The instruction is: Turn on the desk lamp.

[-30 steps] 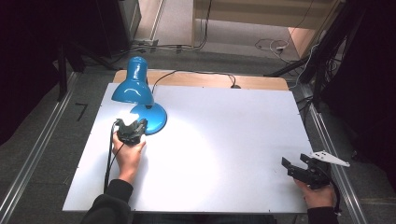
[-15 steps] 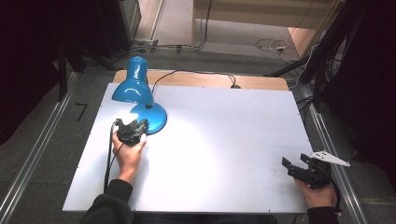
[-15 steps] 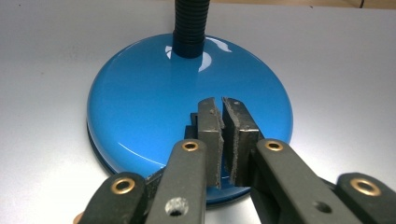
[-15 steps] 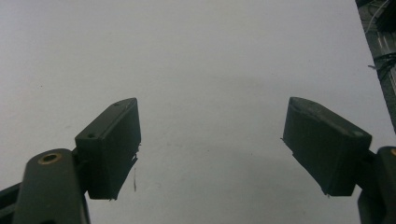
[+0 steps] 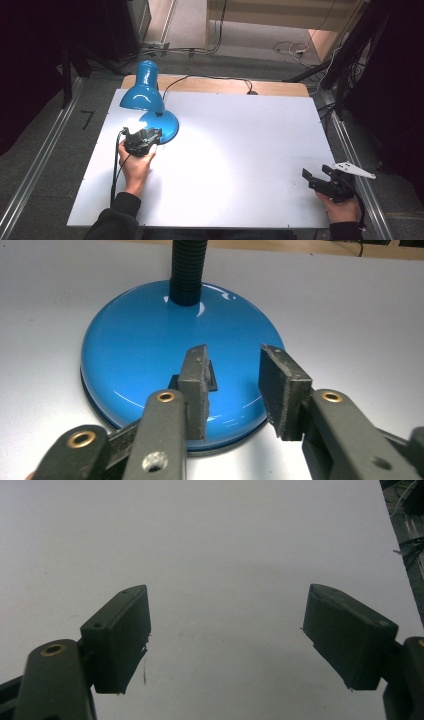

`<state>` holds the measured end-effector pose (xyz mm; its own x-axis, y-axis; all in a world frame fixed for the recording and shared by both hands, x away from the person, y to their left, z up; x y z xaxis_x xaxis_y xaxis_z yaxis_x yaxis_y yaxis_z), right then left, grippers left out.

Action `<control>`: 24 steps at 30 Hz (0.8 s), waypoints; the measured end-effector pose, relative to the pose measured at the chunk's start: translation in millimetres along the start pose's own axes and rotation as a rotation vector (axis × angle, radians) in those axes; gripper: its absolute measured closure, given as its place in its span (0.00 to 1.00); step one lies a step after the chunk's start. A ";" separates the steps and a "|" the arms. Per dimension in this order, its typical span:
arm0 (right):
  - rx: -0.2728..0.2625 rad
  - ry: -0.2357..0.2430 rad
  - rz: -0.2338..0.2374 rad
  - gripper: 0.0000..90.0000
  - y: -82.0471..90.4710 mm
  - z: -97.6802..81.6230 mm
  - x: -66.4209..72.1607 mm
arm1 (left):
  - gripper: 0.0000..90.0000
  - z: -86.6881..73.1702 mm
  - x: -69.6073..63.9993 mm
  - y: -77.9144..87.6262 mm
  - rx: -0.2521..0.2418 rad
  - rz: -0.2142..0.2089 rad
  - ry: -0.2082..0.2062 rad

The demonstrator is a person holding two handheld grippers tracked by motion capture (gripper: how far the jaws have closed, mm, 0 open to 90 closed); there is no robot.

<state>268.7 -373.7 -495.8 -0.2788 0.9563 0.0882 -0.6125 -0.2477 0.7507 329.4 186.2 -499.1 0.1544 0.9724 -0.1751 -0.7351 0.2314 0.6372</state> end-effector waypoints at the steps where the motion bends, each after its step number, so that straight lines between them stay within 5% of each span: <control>1: -0.001 0.001 0.000 0.19 0.0 0.0 0.0 | 0.61 0.2 -0.6 0.9 -0.004 -0.004 0.003; 9: 0.000 -0.004 0.000 0.19 1.0 -0.3 0.0 | 0.45 -0.6 -1.1 8.2 0.002 0.001 -0.010; 24: -0.006 -0.001 0.002 0.19 1.9 -0.5 -0.9 | 0.39 -6.3 -1.6 17.9 0.005 -0.024 0.009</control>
<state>267.4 -375.1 -494.8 -0.2789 0.9561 0.0903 -0.6165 -0.2503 0.7465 311.8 188.6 -492.1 0.1661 0.9662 -0.1971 -0.7281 0.2550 0.6363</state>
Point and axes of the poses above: each handheld gripper's, and its own axes: y roughly backward along the jaws, z roughly out of its top, x roughly to its left, the point moved 1 cm from there along -y, roughly forward along the jaws, and after that the axes turned 10 degrees about x, right-handed, at the moved point
